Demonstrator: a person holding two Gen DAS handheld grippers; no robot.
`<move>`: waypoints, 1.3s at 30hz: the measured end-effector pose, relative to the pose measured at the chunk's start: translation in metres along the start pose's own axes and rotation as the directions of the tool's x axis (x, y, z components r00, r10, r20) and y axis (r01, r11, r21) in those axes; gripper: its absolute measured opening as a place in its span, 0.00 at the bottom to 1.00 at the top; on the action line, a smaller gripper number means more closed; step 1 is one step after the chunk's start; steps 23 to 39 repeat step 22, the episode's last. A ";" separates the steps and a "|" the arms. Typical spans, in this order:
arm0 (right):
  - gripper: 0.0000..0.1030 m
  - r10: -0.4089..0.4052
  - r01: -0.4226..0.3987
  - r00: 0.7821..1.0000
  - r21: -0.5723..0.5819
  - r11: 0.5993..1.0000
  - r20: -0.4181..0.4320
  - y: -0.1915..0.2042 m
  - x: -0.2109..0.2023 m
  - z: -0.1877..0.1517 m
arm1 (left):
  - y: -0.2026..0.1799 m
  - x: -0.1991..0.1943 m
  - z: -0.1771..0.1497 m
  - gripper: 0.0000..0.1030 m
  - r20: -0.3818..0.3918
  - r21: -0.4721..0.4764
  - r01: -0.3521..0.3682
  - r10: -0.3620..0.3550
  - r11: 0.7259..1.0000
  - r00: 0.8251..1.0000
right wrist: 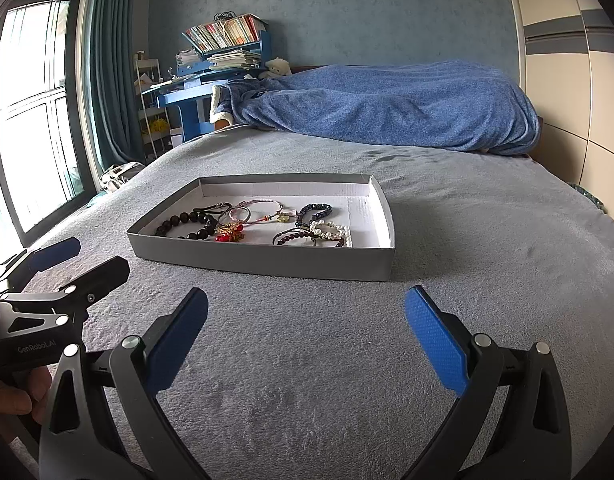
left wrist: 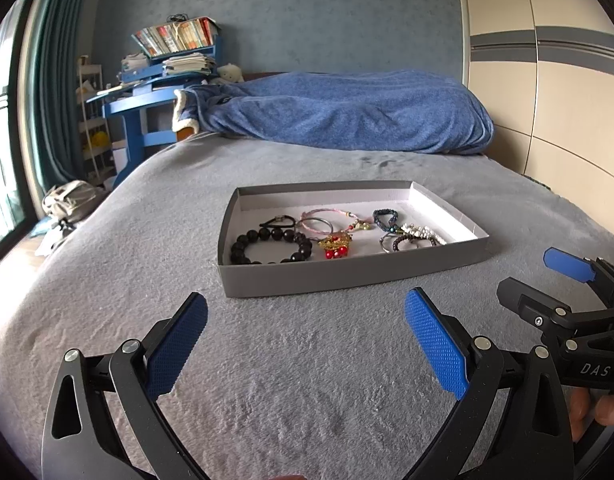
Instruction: Organize jewelry
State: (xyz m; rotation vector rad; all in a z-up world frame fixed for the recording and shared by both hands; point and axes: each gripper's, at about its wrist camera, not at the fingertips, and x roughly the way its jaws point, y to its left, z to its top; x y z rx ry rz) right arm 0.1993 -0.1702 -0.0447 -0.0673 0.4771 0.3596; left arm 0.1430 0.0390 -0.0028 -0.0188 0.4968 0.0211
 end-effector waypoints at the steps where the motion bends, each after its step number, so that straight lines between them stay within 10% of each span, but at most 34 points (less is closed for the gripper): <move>1: 0.95 0.000 0.000 1.000 0.000 1.000 -0.001 0.000 0.000 0.000 | 0.000 0.000 0.000 0.95 -0.001 0.000 0.000 0.000 1.000 1.000; 39: 0.95 0.000 0.000 1.000 0.001 1.000 -0.005 0.001 0.001 -0.001 | -0.001 0.003 0.000 0.95 -0.009 0.001 -0.004 0.004 1.000 1.000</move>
